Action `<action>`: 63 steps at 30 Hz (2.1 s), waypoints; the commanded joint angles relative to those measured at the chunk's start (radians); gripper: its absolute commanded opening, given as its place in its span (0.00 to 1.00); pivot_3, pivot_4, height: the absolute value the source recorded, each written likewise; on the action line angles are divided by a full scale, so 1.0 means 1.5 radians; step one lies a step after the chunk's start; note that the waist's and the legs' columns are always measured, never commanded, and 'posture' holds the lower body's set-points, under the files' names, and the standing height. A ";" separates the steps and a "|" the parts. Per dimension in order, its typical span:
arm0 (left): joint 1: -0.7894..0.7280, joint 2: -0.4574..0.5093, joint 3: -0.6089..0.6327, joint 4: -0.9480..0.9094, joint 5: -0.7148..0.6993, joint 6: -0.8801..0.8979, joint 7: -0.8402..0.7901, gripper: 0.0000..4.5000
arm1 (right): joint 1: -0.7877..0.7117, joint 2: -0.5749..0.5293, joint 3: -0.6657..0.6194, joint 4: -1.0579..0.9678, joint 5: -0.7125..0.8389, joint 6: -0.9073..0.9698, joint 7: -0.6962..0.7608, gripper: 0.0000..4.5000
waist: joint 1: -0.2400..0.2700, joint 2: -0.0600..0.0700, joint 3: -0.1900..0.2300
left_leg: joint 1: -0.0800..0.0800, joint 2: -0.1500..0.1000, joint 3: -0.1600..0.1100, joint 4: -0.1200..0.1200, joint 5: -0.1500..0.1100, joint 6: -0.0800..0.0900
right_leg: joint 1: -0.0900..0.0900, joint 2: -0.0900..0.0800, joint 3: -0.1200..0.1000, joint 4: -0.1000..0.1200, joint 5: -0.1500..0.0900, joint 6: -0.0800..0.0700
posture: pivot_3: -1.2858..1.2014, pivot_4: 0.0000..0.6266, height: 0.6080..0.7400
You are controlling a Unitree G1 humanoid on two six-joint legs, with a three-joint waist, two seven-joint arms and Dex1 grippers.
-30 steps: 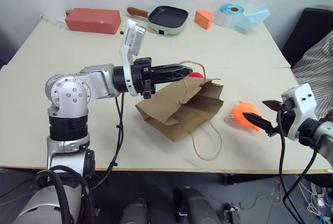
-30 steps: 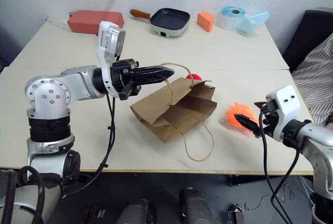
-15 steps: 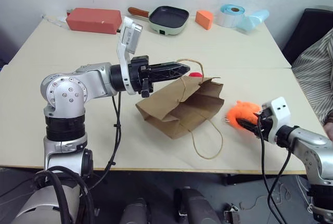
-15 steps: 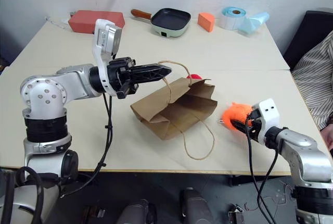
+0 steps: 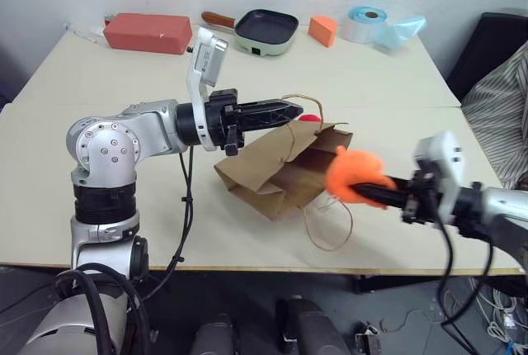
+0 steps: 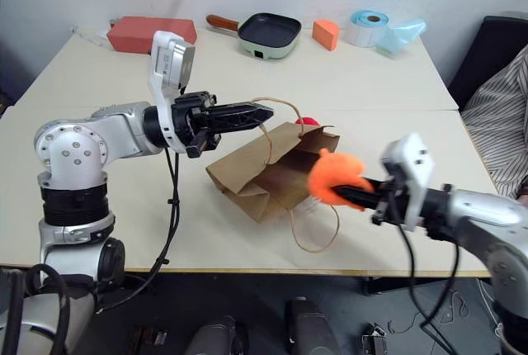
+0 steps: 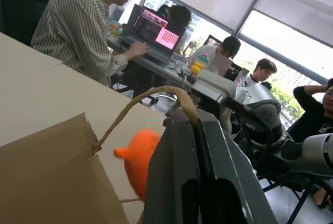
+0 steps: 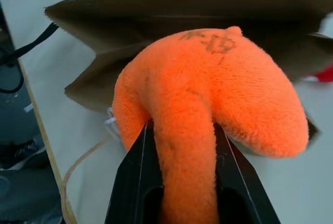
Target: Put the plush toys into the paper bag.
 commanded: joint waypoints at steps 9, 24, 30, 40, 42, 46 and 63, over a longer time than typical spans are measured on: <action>-0.006 -0.004 -0.001 -0.013 -0.006 -0.014 -0.010 0.00 | -0.263 0.170 0.286 0.246 -0.189 -0.054 -0.063 0.07 | -0.005 0.000 0.000 | -0.001 0.000 0.000 0.000 0.000 0.000 | -0.001 0.000 0.000 0.000 0.000 0.000 | 0.52 0.24 1.00; 0.057 0.047 0.063 -0.057 -0.025 0.005 0.052 0.00 | -0.239 0.228 0.275 0.210 -0.184 -0.074 0.006 0.95 | -0.016 0.000 0.000 | -0.001 0.000 -0.001 -0.001 0.000 0.000 | -0.001 -0.001 -0.001 0.000 0.000 0.000 | 0.52 0.24 1.00; 0.117 0.104 0.105 -0.074 -0.034 0.020 0.067 0.00 | -0.134 0.122 0.126 0.036 -0.066 -0.024 0.039 0.99 | -0.015 0.000 0.000 | -0.001 0.000 -0.001 0.000 0.000 0.000 | -0.001 -0.001 -0.001 0.000 0.000 0.000 | 0.52 0.24 1.00; 0.154 0.151 0.146 -0.093 -0.066 0.034 0.088 0.00 | -0.140 -0.034 -0.008 0.249 -0.073 -0.100 0.108 0.99 | -0.016 -0.001 0.000 | 0.000 0.000 -0.001 -0.001 0.000 0.001 | 0.001 -0.001 -0.001 -0.001 0.000 0.000 | 0.52 0.24 1.00; 0.150 0.152 0.143 -0.094 -0.068 0.031 0.091 0.00 | -0.224 0.007 0.050 0.390 -0.153 -0.157 0.066 0.99 | -0.020 -0.001 0.000 | 0.000 0.000 -0.001 -0.001 0.000 0.001 | 0.000 -0.001 -0.001 -0.001 0.000 0.000 | 0.52 0.24 1.00; 0.142 0.152 0.137 -0.096 -0.073 0.027 0.097 0.00 | -0.360 0.088 0.127 0.625 -0.269 -0.267 0.042 0.99 | -0.027 -0.001 0.001 | 0.000 0.000 0.000 0.000 0.001 0.000 | 0.000 0.000 0.000 0.001 0.000 0.000 | 0.52 0.24 1.00; 0.167 0.142 0.144 -0.138 -0.118 0.013 0.152 0.00 | -0.635 0.352 0.175 1.198 -0.461 -0.535 -0.082 0.85 | -0.036 0.000 0.001 | -0.002 0.000 0.000 -0.001 0.001 0.000 | -0.002 -0.001 -0.001 0.002 0.000 -0.001 | 0.52 0.24 1.00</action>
